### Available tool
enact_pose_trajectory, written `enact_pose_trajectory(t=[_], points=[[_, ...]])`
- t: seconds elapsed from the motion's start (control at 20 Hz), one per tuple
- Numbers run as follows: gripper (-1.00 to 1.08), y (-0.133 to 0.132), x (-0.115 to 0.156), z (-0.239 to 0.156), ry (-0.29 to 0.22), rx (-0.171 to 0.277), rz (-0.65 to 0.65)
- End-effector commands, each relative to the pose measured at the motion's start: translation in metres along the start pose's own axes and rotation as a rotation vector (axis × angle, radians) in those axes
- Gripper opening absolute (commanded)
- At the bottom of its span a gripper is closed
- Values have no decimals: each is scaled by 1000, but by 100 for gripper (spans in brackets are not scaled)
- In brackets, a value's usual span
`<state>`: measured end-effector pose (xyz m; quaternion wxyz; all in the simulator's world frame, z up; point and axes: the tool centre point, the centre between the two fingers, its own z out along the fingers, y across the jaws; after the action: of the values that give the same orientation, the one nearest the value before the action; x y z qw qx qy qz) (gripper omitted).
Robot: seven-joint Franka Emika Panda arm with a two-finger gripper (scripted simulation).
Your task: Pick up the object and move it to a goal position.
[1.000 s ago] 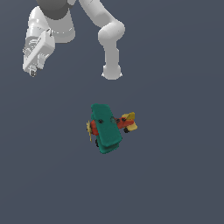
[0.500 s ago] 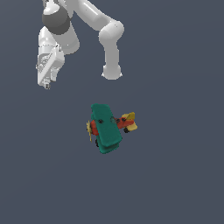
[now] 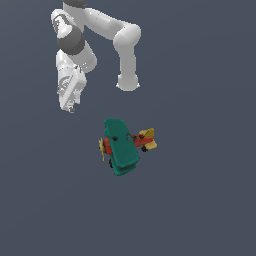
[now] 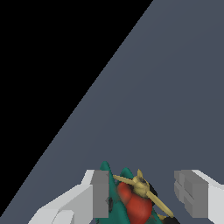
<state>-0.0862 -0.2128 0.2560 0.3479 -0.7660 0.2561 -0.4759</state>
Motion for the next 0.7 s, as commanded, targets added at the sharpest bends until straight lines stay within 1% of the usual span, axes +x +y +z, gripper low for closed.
enact_pose_trajectory(t=[0.0, 0.65], points=[[28, 4, -18, 6, -16, 25, 26], [28, 14, -116, 26, -116, 146, 166]])
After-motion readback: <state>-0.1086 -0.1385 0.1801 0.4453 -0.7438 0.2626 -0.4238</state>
